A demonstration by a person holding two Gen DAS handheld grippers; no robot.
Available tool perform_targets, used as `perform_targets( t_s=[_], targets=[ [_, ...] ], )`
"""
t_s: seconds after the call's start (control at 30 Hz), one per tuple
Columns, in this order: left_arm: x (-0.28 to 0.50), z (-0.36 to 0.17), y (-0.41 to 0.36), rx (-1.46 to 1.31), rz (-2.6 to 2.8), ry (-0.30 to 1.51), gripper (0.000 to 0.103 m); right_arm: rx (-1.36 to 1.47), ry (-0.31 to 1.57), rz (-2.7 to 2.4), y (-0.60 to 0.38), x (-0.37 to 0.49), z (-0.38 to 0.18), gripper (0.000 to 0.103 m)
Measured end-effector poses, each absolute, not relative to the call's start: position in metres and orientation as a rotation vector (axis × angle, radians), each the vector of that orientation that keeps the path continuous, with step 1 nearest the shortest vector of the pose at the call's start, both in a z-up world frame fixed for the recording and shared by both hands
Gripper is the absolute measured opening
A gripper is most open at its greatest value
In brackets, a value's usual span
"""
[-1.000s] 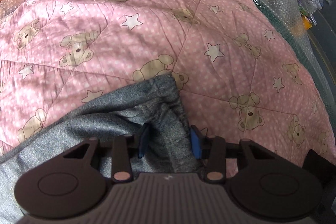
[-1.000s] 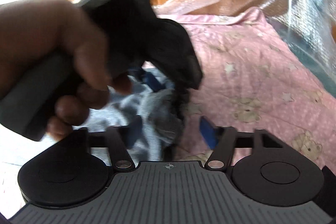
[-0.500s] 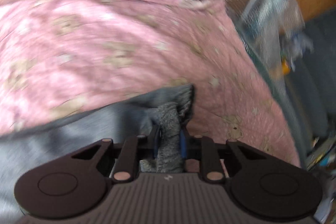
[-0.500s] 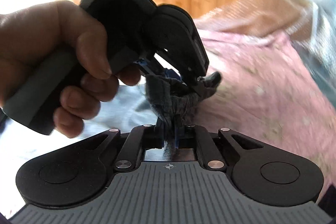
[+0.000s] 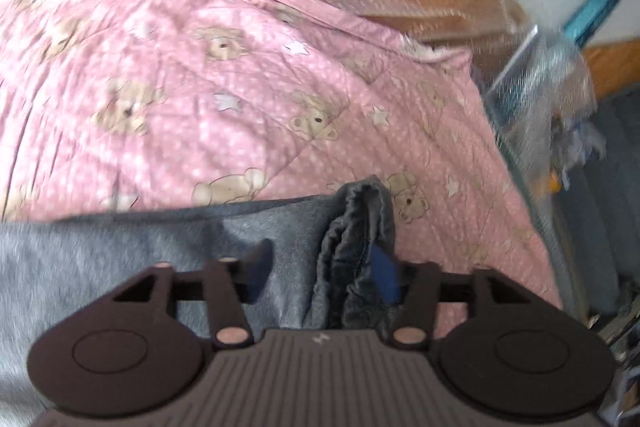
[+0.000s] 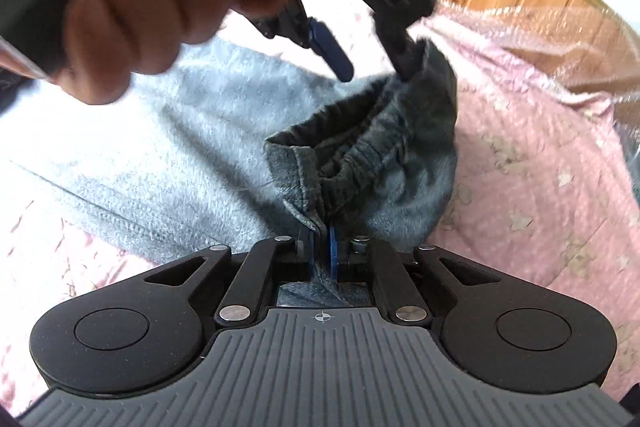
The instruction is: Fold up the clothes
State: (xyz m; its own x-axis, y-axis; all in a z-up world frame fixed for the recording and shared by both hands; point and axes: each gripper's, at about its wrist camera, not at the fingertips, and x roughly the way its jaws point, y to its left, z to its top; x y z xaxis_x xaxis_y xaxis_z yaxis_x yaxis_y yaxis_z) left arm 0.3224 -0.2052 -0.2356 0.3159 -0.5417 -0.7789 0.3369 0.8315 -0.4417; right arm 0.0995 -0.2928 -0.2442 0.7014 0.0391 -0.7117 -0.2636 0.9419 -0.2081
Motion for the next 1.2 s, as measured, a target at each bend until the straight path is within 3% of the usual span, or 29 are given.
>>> perform_targets(
  t_s=[0.1, 0.13, 0.17, 0.2, 0.37, 0.4, 0.43, 0.5, 0.57, 0.6, 0.63, 0.67, 0.7, 0.73, 0.87, 0.9, 1.0, 1.2],
  targets=[
    [0.321, -0.236, -0.213, -0.171, -0.611, 1.108, 0.056, -0.308, 0.737, 0.175, -0.298, 0.093, -0.239, 0.003],
    [0.320, -0.236, -0.215, -0.157, -0.620, 1.108, 0.047, -0.301, 0.731, 0.171, -0.301, 0.092, -0.238, 0.003],
    [0.320, -0.236, -0.218, -0.144, -0.629, 1.108, 0.028, -0.300, 0.726, 0.163, -0.304, 0.091, -0.238, 0.003],
    [0.319, -0.236, -0.221, -0.130, -0.638, 1.108, 0.025, -0.300, 0.720, 0.157, -0.307, 0.091, -0.238, 0.003],
    [0.318, -0.236, -0.230, -0.109, -0.679, 1.129, 0.029, -0.291, 0.714, 0.124, -0.311, 0.090, -0.235, 0.005],
    [0.318, -0.236, -0.231, -0.113, -0.684, 1.137, 0.029, -0.291, 0.716, 0.117, -0.311, 0.089, -0.235, 0.017],
    [0.319, -0.237, -0.235, -0.102, -0.678, 1.142, 0.029, -0.304, 0.715, 0.094, -0.310, 0.090, -0.237, 0.050],
    [0.324, -0.238, -0.241, -0.100, -0.678, 1.149, 0.029, -0.348, 0.717, 0.062, -0.305, 0.101, -0.245, 0.087],
    [0.330, -0.239, -0.244, -0.141, -0.695, 1.159, 0.030, -0.368, 0.724, 0.075, -0.303, 0.112, -0.251, 0.085],
    [0.333, -0.240, -0.244, -0.174, -0.706, 1.162, 0.030, -0.376, 0.729, 0.086, -0.303, 0.117, -0.253, 0.072],
    [0.336, -0.238, -0.240, -0.215, -0.719, 1.152, 0.033, -0.353, 0.738, 0.088, -0.306, 0.122, -0.253, 0.039],
    [0.339, -0.236, -0.236, -0.257, -0.726, 1.141, 0.035, -0.257, 0.747, 0.058, -0.321, 0.124, -0.249, 0.023],
    [0.341, -0.234, -0.228, -0.302, -0.712, 1.126, 0.040, -0.128, 0.754, 0.014, -0.341, 0.125, -0.244, 0.016],
    [0.343, -0.233, -0.221, -0.341, -0.695, 1.113, 0.046, 0.001, 0.758, -0.030, -0.361, 0.127, -0.239, 0.017],
    [0.349, -0.249, -0.211, -0.338, -0.630, 1.154, 0.046, 0.549, 0.813, -0.130, -0.457, 0.110, -0.262, 0.020],
    [0.348, -0.251, -0.215, -0.297, -0.632, 1.155, 0.045, 0.593, 0.829, -0.129, -0.468, 0.105, -0.267, 0.031],
    [0.344, -0.256, -0.227, -0.185, -0.642, 1.151, 0.045, 0.537, 0.802, -0.192, -0.485, 0.092, -0.254, 0.057],
    [0.340, -0.256, -0.258, -0.018, -0.684, 1.082, 0.046, 0.448, 0.712, -0.096, -0.500, 0.120, -0.220, 0.058]
  ],
)
